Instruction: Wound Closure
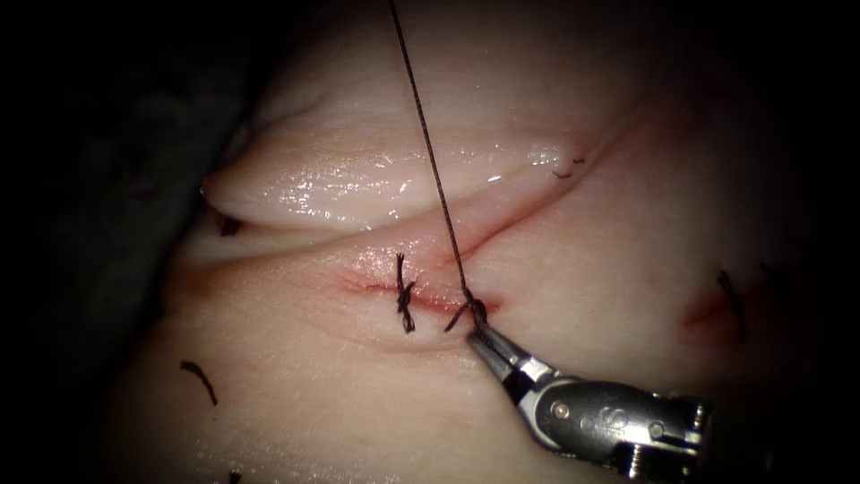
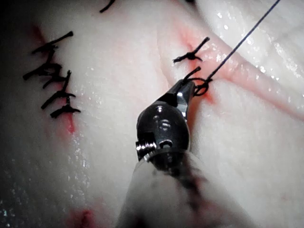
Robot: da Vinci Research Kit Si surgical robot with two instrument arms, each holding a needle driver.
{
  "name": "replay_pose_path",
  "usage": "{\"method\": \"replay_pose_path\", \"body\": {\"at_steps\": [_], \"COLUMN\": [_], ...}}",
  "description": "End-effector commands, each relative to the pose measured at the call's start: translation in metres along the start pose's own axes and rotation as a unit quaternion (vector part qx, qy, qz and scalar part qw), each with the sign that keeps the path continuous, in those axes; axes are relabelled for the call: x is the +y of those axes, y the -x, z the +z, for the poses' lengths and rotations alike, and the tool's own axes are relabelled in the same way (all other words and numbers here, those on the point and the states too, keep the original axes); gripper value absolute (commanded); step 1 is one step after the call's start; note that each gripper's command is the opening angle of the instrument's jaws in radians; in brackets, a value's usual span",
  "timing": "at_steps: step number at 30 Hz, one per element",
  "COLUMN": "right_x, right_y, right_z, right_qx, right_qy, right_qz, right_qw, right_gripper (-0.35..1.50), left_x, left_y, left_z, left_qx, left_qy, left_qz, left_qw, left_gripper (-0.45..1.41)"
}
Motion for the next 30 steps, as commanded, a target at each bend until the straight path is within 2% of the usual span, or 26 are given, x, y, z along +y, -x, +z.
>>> {"method": "replay_pose_path", "body": {"at_steps": [1, 9, 12, 13, 16, 21, 30], "right_x": [-0.0011, -0.0021, -0.0023, -0.0025, -0.0029, -0.0033, -0.0052], "right_y": [0.0004, 0.0004, 0.0003, 0.0002, 0.0, -0.0001, 0.0004], "right_z": [0.0007, 0.0011, 0.0013, 0.0013, 0.0014, 0.0012, 0.0005], "right_qx": [0.009, 0.041, 0.048, 0.05, 0.055, 0.057, 0.056], "right_qy": [-0.008, -0.032, -0.037, -0.039, -0.042, -0.043, -0.057], "right_qz": [-0.018, -0.071, -0.074, -0.074, -0.086, -0.09, -0.099], "right_qw": [1.0, 0.996, 0.995, 0.995, 0.994, 0.993, 0.992], "right_gripper": [-0.35, -0.35, -0.35, -0.35, -0.35, -0.35, -0.35], "left_x": [0.0004, -0.0002, -0.0004, -0.0005, -0.0011, -0.0026, -0.0035], "left_y": [0.0, 0.0, -0.0002, -0.0003, -0.0006, -0.0013, -0.0016], "left_z": [0.0007, 0.0004, 0.0, -0.0001, -0.0005, -0.0005, -0.0004], "left_qx": [0.001, -0.003, 0.015, 0.016, 0.001, 0.008, 0.006], "left_qy": [-0.001, -0.007, -0.051, -0.054, -0.084, -0.136, -0.136], "left_qz": [0.004, 0.018, 0.006, 0.004, -0.007, -0.038, -0.055], "left_qw": [1.0, 1.0, 0.999, 0.998, 0.996, 0.99, 0.989], "left_gripper": [-0.45, -0.45, -0.45, -0.45, -0.45, -0.45, -0.45]}}
